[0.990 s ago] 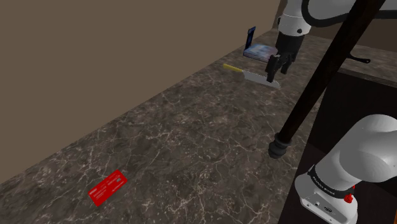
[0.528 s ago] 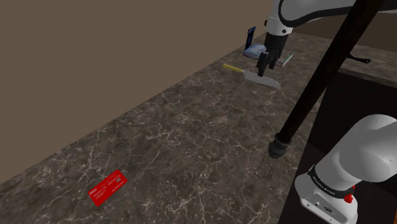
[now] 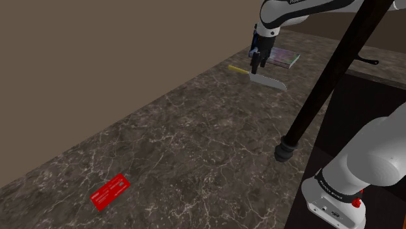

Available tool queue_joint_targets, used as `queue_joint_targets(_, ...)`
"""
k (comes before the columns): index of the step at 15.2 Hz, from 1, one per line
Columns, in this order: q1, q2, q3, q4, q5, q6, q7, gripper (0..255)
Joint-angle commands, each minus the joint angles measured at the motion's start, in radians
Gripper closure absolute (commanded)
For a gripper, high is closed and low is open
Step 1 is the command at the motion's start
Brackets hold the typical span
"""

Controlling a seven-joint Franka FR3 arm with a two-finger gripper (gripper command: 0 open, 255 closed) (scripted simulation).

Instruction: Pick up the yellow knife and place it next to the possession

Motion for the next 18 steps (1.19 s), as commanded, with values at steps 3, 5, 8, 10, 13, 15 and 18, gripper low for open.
queue_joint_targets(3, -0.003, 0.059, -0.01, 0.018, 0.016, 0.038, -0.04, 0)
queue_joint_targets(5, -0.004, 0.065, -0.011, -0.003, 0.017, 0.065, -0.041, 0)
queue_joint_targets(8, -0.004, 0.078, -0.012, -0.037, 0.02, 0.112, -0.043, 0)
queue_joint_targets(10, -0.004, 0.078, -0.012, -0.037, 0.02, 0.112, -0.043, 0)
queue_joint_targets(13, -0.004, 0.078, -0.012, -0.037, 0.02, 0.112, -0.043, 0)
queue_joint_targets(15, -0.004, 0.078, -0.012, -0.037, 0.02, 0.112, -0.043, 0)
queue_joint_targets(18, -0.004, 0.078, -0.012, -0.037, 0.02, 0.112, -0.043, 255)
